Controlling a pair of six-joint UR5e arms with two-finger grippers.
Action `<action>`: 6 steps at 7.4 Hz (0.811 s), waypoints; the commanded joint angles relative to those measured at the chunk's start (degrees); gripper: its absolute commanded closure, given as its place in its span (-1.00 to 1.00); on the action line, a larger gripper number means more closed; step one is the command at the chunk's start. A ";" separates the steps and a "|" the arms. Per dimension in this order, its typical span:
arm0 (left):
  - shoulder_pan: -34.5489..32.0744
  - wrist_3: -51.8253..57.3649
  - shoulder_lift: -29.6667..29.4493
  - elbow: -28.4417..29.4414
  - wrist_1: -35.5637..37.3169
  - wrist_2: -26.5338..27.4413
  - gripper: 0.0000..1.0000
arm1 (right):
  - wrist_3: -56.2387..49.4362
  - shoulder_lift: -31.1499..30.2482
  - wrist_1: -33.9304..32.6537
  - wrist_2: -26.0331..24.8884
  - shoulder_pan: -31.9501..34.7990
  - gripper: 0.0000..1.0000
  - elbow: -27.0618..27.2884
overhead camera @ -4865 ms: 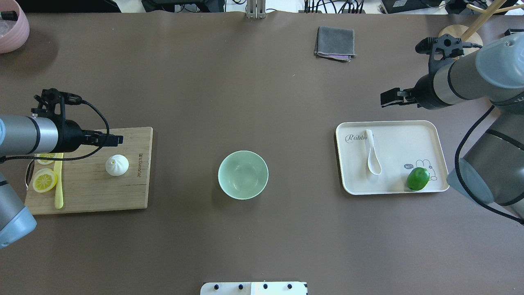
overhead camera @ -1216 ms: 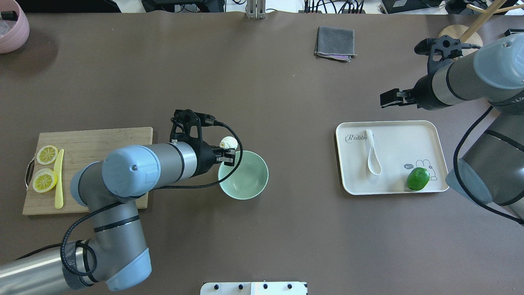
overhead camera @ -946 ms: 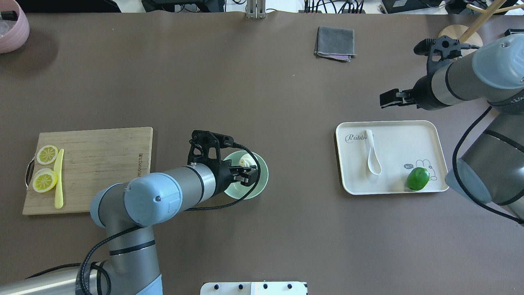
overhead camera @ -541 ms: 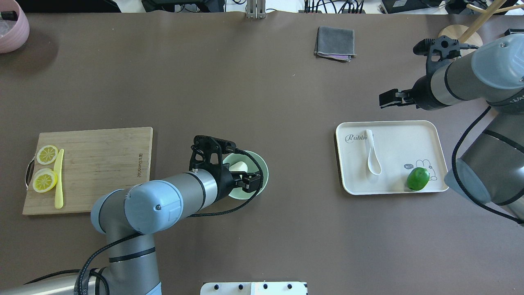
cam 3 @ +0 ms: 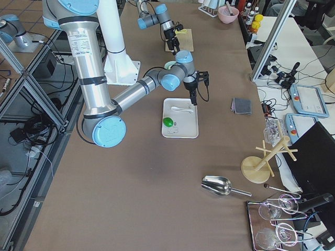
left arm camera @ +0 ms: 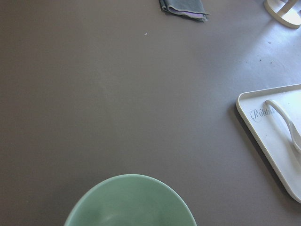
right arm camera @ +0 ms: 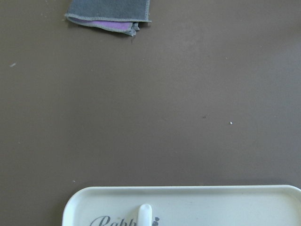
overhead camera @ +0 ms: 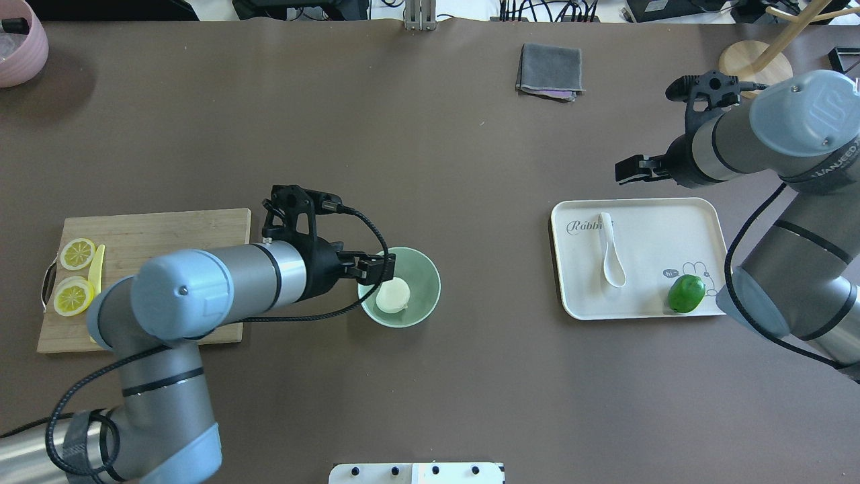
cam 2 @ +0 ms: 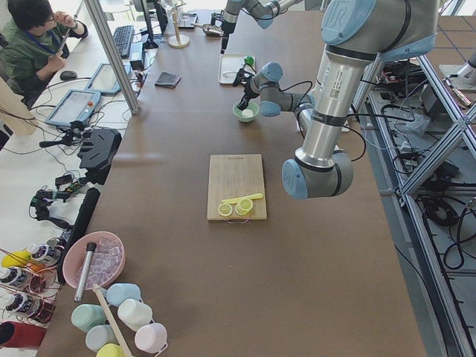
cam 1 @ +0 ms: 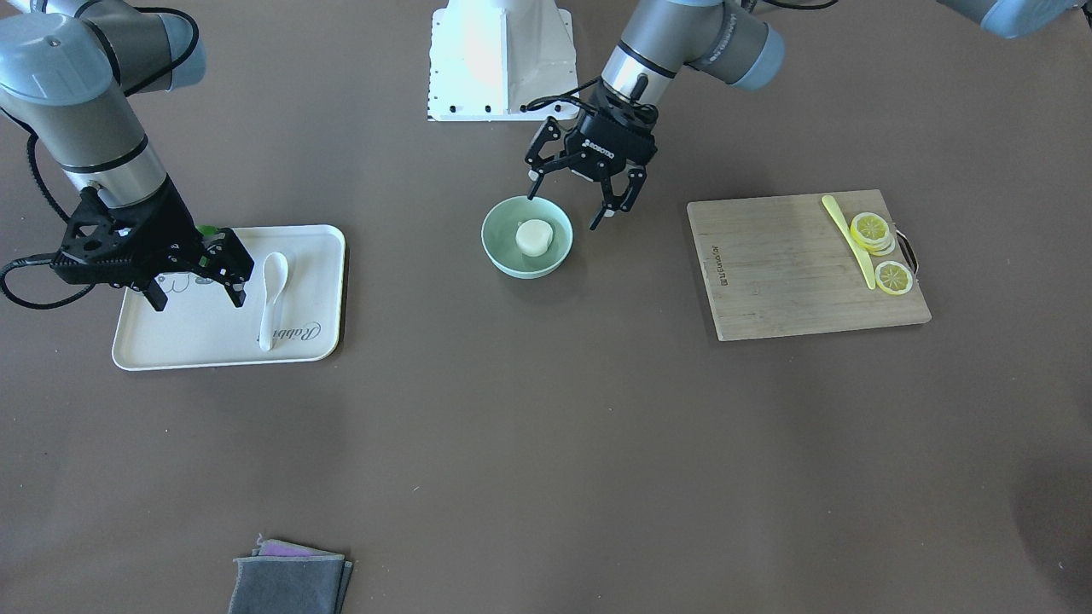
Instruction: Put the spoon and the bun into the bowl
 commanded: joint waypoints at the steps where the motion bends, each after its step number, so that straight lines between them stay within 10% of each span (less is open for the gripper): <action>1: -12.59 8.36 7.38 -1.98 -0.18 -14.69 -0.94 | 0.23 0.80 0.13 -3.51 -3.43 -0.99 -2.39; 6: -19.94 16.50 11.81 -1.64 -0.53 -19.66 -0.94 | 4.89 -0.08 1.52 -9.14 -9.77 -0.44 -5.98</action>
